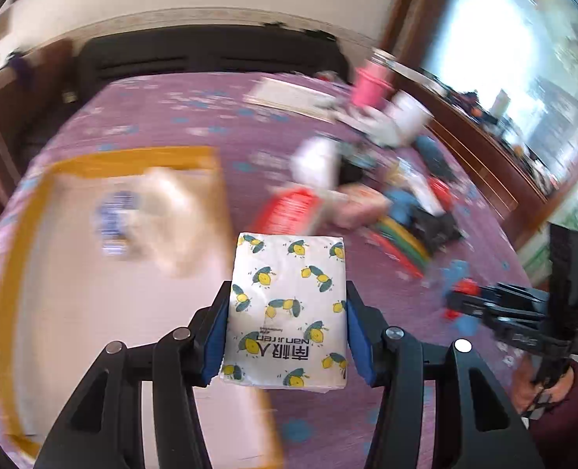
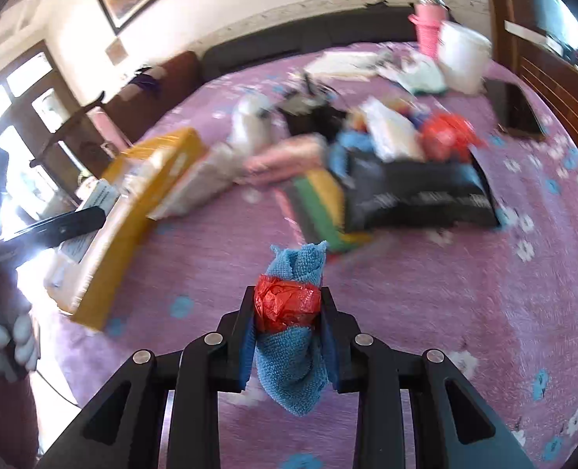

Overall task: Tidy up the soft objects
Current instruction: 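Place the tissue pack and blue towel into the yellow tray, release both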

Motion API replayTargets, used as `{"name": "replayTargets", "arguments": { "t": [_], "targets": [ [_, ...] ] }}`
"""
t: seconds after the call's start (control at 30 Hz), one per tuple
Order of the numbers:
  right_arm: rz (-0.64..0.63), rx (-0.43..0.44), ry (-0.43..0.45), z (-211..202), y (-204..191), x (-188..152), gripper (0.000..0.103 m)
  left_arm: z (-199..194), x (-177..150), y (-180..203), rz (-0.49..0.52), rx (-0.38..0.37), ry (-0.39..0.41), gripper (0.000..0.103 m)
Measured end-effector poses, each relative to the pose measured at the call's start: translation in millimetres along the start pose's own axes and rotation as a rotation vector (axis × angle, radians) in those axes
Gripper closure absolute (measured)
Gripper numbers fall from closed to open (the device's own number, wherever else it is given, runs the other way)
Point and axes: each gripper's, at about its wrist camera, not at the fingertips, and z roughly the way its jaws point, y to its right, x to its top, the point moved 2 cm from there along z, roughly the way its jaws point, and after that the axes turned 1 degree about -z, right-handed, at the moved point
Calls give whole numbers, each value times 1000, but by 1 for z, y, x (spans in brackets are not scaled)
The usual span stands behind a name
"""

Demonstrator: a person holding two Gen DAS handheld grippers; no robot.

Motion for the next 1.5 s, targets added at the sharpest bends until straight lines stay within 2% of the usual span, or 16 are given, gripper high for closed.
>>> {"name": "replayTargets", "arguments": {
  "t": [0.13,0.33,0.53,0.7,0.77,0.83,0.9,1.07,1.27,1.33,1.4,1.5],
  "targets": [
    [-39,69,19,-1,-32,24,72,-13,15,-61,-105,85,22,51],
    [-102,165,30,12,-86,65,72,-1,34,-133,-249,116,13,51],
    [-143,237,2,47,-139,107,71,26,55,-175,-314,158,6,51],
    [-144,267,-81,101,-173,127,71,55,68,-204,-379,173,-19,51],
    [-135,272,-111,119,-179,130,71,63,69,-215,-402,188,-20,47],
    [-129,281,-141,136,-184,131,71,63,71,-221,-421,174,-2,42],
    [-132,292,-171,152,-193,130,71,61,72,-222,-439,113,3,33],
    [-189,369,-248,177,-216,122,70,35,64,-218,-452,69,47,32],
    [-258,360,-298,207,-248,119,70,-17,48,-211,-460,48,163,25],
    [-270,339,-289,213,-254,120,62,-29,43,-210,-462,55,182,24],
    [-274,319,-261,212,-256,124,48,-39,39,-209,-458,71,196,23],
    [-244,339,-220,194,-246,128,45,-50,33,-203,-445,83,210,21]
  ]
}}
